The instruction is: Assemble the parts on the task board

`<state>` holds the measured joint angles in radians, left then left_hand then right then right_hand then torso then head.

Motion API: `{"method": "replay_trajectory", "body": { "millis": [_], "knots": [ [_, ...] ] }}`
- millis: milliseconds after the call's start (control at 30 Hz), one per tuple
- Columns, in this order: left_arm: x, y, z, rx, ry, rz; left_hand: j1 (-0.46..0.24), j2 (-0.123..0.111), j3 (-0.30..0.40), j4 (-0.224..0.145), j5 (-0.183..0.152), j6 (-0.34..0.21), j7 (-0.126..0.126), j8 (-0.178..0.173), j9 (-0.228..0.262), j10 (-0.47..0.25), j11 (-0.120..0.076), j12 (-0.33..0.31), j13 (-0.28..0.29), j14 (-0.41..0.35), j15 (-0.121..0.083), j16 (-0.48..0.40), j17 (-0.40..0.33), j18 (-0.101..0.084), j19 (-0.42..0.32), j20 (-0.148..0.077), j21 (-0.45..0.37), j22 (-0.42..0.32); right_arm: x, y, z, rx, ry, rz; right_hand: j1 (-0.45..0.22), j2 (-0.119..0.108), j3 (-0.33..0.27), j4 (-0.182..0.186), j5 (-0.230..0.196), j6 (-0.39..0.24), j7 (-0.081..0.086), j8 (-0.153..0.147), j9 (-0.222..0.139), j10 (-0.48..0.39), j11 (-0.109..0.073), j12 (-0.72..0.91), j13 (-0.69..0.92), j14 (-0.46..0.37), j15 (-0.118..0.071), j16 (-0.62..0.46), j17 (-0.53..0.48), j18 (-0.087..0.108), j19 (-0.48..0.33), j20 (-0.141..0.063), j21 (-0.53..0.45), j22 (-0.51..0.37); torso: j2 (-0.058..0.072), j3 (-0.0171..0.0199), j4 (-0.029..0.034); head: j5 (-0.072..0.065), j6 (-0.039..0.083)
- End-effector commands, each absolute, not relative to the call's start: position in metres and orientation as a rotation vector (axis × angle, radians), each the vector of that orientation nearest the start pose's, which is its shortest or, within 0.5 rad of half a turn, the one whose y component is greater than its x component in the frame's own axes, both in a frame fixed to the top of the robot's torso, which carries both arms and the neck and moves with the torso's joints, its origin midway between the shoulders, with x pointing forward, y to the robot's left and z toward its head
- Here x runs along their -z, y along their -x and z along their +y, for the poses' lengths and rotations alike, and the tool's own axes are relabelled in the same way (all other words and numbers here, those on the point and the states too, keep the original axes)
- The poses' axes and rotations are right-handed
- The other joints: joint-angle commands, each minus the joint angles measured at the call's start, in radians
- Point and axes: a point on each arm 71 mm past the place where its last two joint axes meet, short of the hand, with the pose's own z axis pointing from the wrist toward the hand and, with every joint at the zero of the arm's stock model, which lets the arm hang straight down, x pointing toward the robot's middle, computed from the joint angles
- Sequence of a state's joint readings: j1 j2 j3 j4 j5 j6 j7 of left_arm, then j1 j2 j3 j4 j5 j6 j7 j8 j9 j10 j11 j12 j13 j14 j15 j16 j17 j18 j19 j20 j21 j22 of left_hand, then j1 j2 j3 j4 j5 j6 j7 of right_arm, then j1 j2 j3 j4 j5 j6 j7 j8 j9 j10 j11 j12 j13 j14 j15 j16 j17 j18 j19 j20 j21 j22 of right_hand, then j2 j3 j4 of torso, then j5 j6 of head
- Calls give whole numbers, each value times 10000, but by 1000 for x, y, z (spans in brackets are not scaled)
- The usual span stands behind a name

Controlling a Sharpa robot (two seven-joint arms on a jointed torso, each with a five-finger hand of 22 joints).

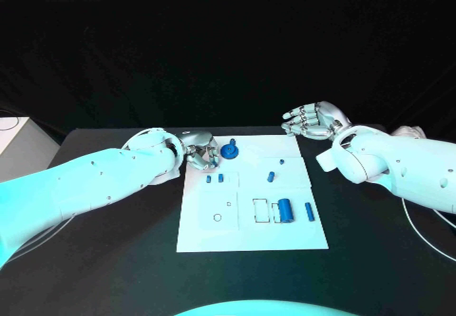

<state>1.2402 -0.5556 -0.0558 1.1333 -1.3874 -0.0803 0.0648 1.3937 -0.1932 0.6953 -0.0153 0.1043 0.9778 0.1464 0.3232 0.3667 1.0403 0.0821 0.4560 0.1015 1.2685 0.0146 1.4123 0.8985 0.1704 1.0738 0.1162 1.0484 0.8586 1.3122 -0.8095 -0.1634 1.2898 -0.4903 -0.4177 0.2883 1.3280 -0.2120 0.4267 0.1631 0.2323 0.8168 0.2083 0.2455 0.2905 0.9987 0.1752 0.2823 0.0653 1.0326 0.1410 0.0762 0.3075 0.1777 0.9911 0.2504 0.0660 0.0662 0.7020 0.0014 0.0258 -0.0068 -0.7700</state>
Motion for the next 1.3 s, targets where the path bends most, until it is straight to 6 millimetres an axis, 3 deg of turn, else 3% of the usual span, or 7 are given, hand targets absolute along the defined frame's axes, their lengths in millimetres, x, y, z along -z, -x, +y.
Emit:
{"method": "replay_trajectory", "body": {
  "millis": [33, 1300],
  "knots": [
    [202, -547, 151, 7070, -2834, 18367, -113, 2, -6, -35, -2, 74, -16, -52, 15, 67, 11, -66, -4, -91, 0, -63, -6, 2, -96, 6, -50, -2, 171, -533, -265, -10566, -6141, 14792, -18, -5, 41, -12, 61, 98, 329, -53, -14, 58, 25, -63, -14, 46, -7, -34, -11, 74, 16, 9, 2, -11, 1, -9, 1, 9, -6],
    [209, -547, 142, 6512, -3223, 19151, -70, 37, -72, -125, -18, 190, -37, -92, 54, 225, -21, -125, 62, -167, -18, -68, -78, 20, -203, 20, -112, -66, 171, -534, -263, -10611, -6120, 14827, -18, -5, 41, -12, 61, 98, 329, -53, -14, 58, 25, -63, -14, 46, -7, -34, -11, 74, 16, 9, 2, -11, 1, -3, 10, -24, -96]
  ]
}}
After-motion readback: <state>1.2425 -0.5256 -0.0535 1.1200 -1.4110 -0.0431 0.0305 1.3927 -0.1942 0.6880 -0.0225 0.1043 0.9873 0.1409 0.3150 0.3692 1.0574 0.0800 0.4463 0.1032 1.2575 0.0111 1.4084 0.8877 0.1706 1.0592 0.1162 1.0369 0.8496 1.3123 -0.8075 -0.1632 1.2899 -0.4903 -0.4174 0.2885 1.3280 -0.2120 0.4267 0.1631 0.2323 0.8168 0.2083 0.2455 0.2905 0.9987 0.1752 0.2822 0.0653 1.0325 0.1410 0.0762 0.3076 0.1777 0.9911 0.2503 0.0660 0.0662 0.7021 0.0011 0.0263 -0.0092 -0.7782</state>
